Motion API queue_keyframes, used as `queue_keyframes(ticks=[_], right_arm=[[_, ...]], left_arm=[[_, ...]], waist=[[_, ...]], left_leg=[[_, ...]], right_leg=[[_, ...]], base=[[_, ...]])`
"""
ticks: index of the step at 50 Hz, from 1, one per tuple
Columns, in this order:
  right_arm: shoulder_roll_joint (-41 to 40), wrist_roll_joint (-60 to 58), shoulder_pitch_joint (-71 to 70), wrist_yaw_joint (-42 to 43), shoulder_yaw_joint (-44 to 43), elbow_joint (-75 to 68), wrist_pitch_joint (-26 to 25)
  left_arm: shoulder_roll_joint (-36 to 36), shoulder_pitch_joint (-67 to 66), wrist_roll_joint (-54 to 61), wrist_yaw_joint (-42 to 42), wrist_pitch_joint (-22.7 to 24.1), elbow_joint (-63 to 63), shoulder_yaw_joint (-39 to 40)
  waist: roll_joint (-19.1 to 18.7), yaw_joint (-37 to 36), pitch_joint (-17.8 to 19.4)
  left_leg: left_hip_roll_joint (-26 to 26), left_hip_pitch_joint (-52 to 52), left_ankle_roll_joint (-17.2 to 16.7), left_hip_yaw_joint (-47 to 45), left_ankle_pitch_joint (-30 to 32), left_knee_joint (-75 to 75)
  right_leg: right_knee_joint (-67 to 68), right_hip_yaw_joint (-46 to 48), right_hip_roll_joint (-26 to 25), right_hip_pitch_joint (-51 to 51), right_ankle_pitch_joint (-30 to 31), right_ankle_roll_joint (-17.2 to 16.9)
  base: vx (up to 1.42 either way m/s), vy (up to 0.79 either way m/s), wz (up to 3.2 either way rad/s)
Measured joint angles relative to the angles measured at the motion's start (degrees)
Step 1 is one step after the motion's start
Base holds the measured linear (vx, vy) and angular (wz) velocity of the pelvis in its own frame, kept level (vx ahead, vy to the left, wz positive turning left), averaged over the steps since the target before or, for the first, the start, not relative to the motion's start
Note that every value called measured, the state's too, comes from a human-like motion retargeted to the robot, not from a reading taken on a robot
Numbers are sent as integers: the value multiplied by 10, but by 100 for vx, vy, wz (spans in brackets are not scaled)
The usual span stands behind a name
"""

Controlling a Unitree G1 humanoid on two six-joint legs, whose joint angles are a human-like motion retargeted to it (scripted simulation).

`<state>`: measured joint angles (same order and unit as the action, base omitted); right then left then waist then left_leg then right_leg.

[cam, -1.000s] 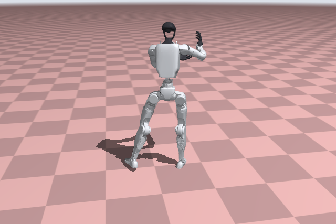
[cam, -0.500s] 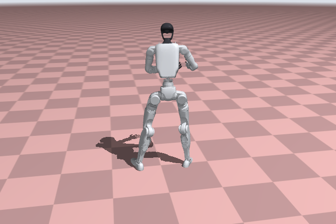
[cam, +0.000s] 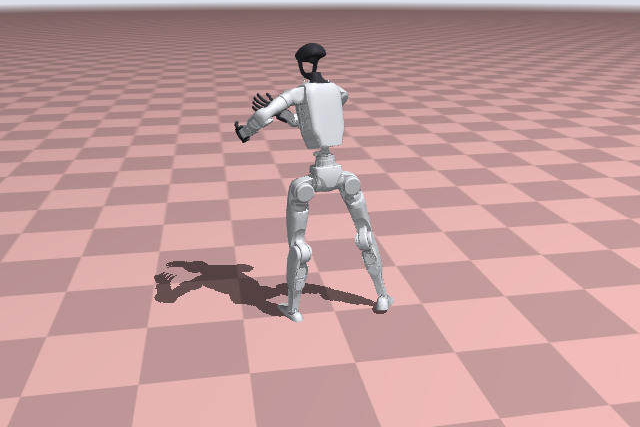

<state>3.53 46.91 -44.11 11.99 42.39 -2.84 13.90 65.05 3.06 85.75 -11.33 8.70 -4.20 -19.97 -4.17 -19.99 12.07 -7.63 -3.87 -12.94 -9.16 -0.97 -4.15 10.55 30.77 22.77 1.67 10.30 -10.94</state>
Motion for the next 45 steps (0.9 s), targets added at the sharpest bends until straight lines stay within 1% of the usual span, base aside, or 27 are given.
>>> queue_keyframes(ticks=[5, 9, 13, 18, 20, 21, 22, 23, 24, 25, 26, 27, 30, 31, 32, 33, 34, 36, 40, 45], right_arm=[[-53, 7, -75, 8, -3, -39, -5], [-75, 25, -87, 0, 8, -67, -11], [-71, 49, -45, -11, 12, -78, -10], [-30, 99, 62, -9, -17, -75, 6], [14, 1, 89, 26, -23, -75, 10], [55, -174, 87, 34, -17, -79, -18], [88, -291, 91, 40, -16, -82, -36], [105, -290, 106, 41, -22, -81, -33], [109, -139, 133, 33, -46, -75, -14], [106, 88, 166, 19, -78, -67, 13], [153, -57, 154, 46, -69, -63, 0], [192, -152, 146, 64, -68, -56, -4], [268, -109, 145, 53, -116, -33, 23], [298, -115, 135, 56, -131, -31, 25], [322, -67, 126, 41, -153, -28, 32], [332, 87, 120, -9, -186, -24, 47], [352, 140, 109, -25, -205, -23, 57], [401, 147, 75, -19, -225, -23, 71], [489, 151, -21, 13, -241, -30, 104], [545, 121, -145, 55, -230, -56, 126]], left_arm=[[-15, 18, 22, -9, -16, 49, -2], [-58, 32, 13, 7, -22, 105, -34], [-136, 59, -15, 38, -21, 152, -77], [-273, 100, -47, 83, -12, 205, -129], [-331, 117, -66, 100, -1, 226, -148], [-358, 124, -85, 101, -1, 234, -155], [-381, 131, -101, 102, 1, 239, -163], [-398, 138, -108, 106, 5, 241, -173], [-416, 152, -109, 113, 6, 242, -187], [-432, 168, -107, 122, 6, 243, -203], [-444, 182, -126, 122, 8, 240, -211], [-454, 197, -142, 122, 10, 237, -218], [-477, 261, -165, 116, 11, 227, -243], [-483, 289, -168, 117, 11, 224, -249], [-489, 319, -166, 118, 10, 222, -256], [-495, 357, -157, 116, 9, 223, -264], [-498, 389, -151, 117, 11, 220, -271], [-503, 450, -140, 124, 20, 213, -284], [-511, 591, -114, 136, 44, 204, -299], [-503, 726, -117, 138, 63, 197, -312]], waist=[[-2, 22, 10], [8, 53, 21], [22, 80, 31], [33, 109, 37], [34, 123, 38], [34, 132, 38], [34, 141, 36], [34, 152, 34], [32, 161, 32], [28, 170, 31], [25, 179, 26], [22, 189, 21], [12, 223, 9], [10, 233, 6], [7, 244, 5], [5, 255, 7], [5, 264, 5], [7, 279, -1], [17, 301, 2], [32, 308, -10]], left_leg=[[-7, 0, -1, 8, 4, -6], [-14, -3, 6, 2, 4, -8], [-20, -6, 17, -17, 3, -8], [-29, -7, 23, -53, 4, -8], [-35, -5, 19, -70, 5, -8], [-38, -3, 18, -79, 5, -8], [-43, -1, 16, -88, 6, -8], [-50, 0, 12, -97, 7, -8], [-59, 3, 8, -106, 9, -8], [-69, 5, 3, -115, 11, -8], [-81, 6, -1, -125, 14, -8], [-92, 8, -5, -134, 17, -8], [-121, 18, -10, -154, 27, -8], [-128, 22, -9, -158, 30, -8], [-134, 27, -9, -162, 34, -8], [-138, 32, -7, -164, 39, -8], [-141, 37, -5, -166, 43, -8], [-145, 44, -1, -170, 51, -4], [-143, 60, 9, -173, 67, 9], [-141, 77, 13, -176, 88, 21]], right_leg=[[21, -15, -6, 10, -7, 6], [28, -21, -10, 21, -19, 5], [23, -19, -14, 32, -37, 0], [-6, -20, -24, 40, -62, -18], [-18, -27, -32, 45, -71, -28], [-22, -33, -36, 48, -75, -33], [-28, -40, -41, 52, -78, -37], [-34, -46, -50, 55, -80, -40], [-41, -52, -61, 57, -80, -41], [-48, -58, -74, 59, -81, -41], [-53, -65, -88, 65, -80, -41], [-58, -72, -101, 70, -80, -41], [-66, -87, -135, 75, -80, -41], [-66, -91, -143, 75, -81, -41], [-65, -93, -150, 74, -83, -41], [-63, -95, -154, 70, -85, -41], [-61, -97, -158, 68, -87, -41], [-54, -102, -161, 64, -91, -41], [-28, -110, -153, 54, -105, -41], [-5, -124, -147, 48, -116, -41]], base=[[-3, -2, 11], [-8, -9, -17], [-10, -14, -46], [-9, -20, -67], [-7, -24, -80], [-5, -26, -86], [-4, -29, -90], [-4, -32, -91], [-3, -35, -92], [-2, -37, -98], [-2, -37, -101], [0, -37, -98], [3, -34, -75], [6, -30, -53], [7, -26, -37], [8, -24, -27], [9, -21, -23], [10, -17, -18], [11, -11, -9], [10, -8, -21]])
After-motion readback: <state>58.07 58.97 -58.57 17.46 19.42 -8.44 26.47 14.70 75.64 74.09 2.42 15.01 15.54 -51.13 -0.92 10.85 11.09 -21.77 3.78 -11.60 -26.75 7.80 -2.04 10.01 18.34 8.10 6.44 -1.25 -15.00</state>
